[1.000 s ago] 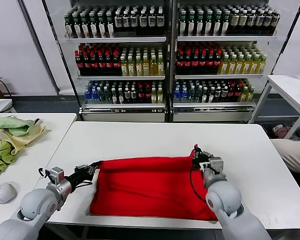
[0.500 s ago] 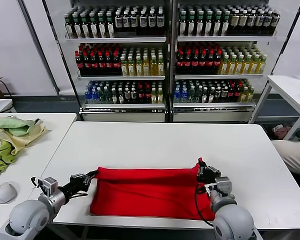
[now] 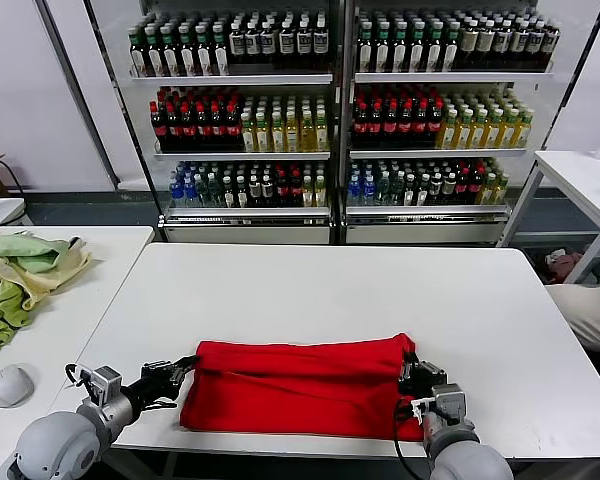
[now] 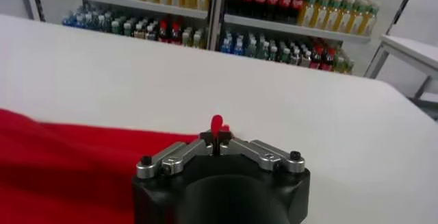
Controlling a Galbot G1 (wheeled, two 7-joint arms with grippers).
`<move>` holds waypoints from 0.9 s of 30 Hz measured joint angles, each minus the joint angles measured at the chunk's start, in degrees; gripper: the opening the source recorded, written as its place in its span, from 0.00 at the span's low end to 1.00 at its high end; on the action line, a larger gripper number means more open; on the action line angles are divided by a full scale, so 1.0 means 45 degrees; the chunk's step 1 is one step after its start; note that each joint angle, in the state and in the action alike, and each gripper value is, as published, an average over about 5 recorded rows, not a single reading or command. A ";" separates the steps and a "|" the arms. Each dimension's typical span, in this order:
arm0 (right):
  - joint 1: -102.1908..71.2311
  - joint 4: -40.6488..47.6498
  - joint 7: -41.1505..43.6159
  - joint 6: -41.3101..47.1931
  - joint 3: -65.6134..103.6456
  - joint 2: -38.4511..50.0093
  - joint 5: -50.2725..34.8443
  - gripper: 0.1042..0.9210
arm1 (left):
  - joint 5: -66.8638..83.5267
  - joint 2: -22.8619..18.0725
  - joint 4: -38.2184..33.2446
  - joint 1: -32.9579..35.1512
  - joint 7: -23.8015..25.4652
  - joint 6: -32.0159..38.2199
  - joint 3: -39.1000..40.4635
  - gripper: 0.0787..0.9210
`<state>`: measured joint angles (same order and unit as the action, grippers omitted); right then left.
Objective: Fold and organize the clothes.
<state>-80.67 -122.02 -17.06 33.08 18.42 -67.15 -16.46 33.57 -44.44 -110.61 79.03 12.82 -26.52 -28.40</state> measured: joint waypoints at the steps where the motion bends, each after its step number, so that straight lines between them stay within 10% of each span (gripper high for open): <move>1: -0.0060 0.0015 0.0002 0.0000 -0.0009 -0.0003 0.0019 0.03 | -0.0068 -0.0001 -0.0018 0.0015 0.0002 -0.0077 -0.0029 0.01; 16: -0.0818 -0.0764 0.0203 -0.0059 0.0573 0.0032 0.0297 0.53 | -0.0829 -0.0388 -0.0859 0.0527 -0.0655 -0.0584 -0.0387 0.39; 27: -0.1395 -0.1898 0.0289 -0.0173 0.1036 -0.0227 0.0444 0.87 | -0.0055 -0.1336 -0.1858 0.0705 -0.4605 0.0409 0.0391 0.77</move>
<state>-86.95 -130.56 -15.76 32.30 23.08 -68.17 -14.46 33.32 -50.45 -118.97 82.20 -7.90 -24.68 -26.64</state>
